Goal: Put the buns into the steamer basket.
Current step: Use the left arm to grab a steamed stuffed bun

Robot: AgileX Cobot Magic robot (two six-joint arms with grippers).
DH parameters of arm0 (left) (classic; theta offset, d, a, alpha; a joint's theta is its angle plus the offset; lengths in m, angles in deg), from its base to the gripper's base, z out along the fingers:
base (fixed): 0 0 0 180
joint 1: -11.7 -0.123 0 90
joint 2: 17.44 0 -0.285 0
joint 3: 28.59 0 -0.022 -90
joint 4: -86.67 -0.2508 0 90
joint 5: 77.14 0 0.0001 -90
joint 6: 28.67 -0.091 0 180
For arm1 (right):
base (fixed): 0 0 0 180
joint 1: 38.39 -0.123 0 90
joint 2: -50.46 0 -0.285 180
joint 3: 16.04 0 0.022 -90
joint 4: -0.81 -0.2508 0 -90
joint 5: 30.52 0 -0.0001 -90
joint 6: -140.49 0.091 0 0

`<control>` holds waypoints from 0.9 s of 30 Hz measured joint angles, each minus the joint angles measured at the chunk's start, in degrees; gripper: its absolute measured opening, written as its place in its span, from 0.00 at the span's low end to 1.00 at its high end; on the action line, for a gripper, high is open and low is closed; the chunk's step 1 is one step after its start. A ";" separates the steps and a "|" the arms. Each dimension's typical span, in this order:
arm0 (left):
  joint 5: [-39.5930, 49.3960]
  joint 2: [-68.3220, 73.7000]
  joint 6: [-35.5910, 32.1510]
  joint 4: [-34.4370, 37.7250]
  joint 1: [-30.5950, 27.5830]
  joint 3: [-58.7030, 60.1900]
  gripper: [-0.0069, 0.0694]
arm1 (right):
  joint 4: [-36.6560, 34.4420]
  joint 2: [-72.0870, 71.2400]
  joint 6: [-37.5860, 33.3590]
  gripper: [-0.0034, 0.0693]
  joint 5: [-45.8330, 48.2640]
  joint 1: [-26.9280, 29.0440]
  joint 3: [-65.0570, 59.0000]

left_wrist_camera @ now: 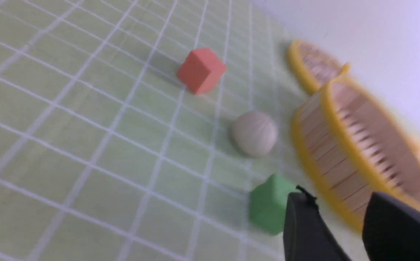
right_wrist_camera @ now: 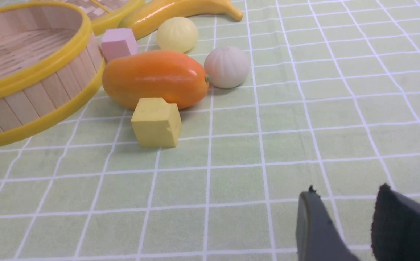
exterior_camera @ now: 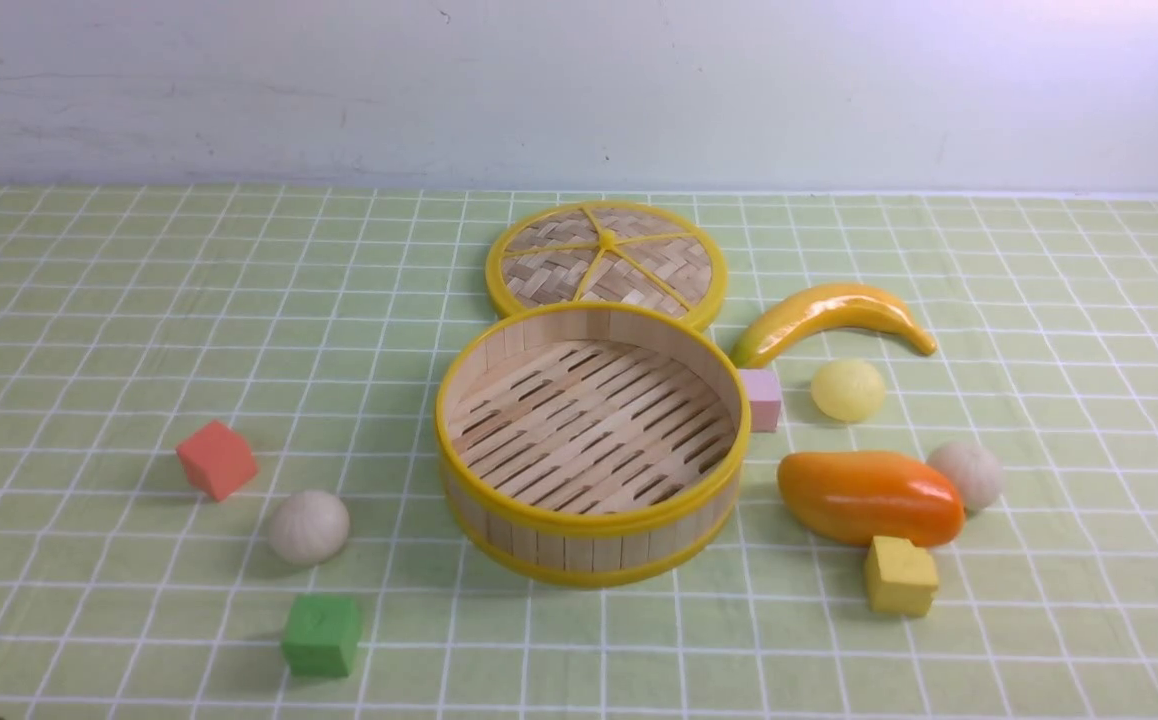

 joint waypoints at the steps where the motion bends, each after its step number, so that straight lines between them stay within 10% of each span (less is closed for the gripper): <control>1: -0.30 0.00 0.94 1.51 0.00 0.00 0.40 | 0.00 0.00 0.00 0.38 0.00 0.00 0.00; 9: -5.33 0.00 7.32 13.30 -0.07 -3.26 0.31 | 0.00 0.00 0.00 0.38 0.00 0.00 0.00; 15: 16.12 5.43 -7.05 12.33 -0.07 -21.38 0.07 | 0.00 0.00 0.00 0.38 0.00 0.00 0.00; 20: 38.56 26.64 -15.27 10.06 -0.07 -34.52 0.07 | 0.00 0.00 0.00 0.38 0.00 0.00 0.00; 27: 47.45 53.98 -25.32 4.71 -0.07 -45.74 0.07 | 0.00 0.00 0.00 0.38 0.00 0.00 0.00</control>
